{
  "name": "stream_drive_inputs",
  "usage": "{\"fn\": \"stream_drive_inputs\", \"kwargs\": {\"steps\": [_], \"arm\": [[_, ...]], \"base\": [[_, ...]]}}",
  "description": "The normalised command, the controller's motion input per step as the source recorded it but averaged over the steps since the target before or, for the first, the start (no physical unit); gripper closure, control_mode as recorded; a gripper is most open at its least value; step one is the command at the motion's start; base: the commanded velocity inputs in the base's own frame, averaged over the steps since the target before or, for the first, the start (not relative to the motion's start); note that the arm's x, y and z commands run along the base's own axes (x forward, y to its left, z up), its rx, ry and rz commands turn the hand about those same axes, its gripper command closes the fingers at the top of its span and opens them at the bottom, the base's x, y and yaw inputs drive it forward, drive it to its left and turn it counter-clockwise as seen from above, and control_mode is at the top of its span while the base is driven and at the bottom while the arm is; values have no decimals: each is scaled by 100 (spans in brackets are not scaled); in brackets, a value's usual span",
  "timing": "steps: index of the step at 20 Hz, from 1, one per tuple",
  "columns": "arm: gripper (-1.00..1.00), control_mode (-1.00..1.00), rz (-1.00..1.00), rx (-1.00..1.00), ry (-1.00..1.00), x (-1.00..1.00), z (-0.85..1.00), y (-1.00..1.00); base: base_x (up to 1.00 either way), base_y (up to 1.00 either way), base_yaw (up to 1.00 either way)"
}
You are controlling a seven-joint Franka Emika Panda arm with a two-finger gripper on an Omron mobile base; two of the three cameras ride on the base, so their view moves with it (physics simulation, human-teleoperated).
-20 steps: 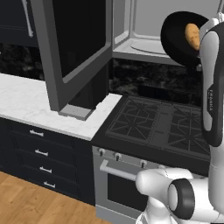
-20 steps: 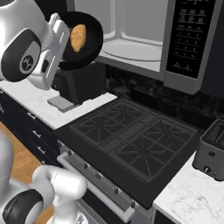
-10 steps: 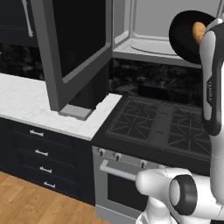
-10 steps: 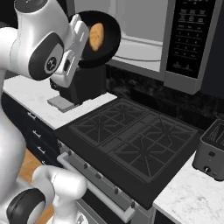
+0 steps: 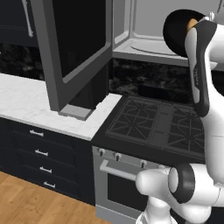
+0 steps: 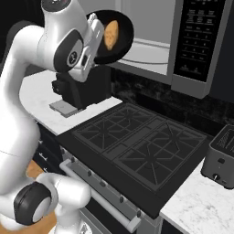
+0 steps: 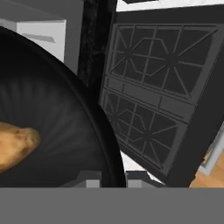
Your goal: Pick the potato from the sink and place it in the bowl. Then pick the bowl and place it in the microwave. Then close the microwave door and press the start button.
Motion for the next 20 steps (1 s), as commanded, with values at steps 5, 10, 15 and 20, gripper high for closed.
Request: {"fn": "stream_drive_inputs", "kwargs": {"steps": [5, 10, 15, 20], "arm": [[100, -100, 0, 0, 0, 66, 0, -6], [100, -100, 0, 0, 2, 69, 0, -18], [100, -100, 0, 0, 4, 71, -4, -10], [100, -100, 1, 0, 7, 48, -10, -19]], "base": [[0, 0, 0], [0, 0, 0], [0, 0, 0], [0, 0, 0]]}}
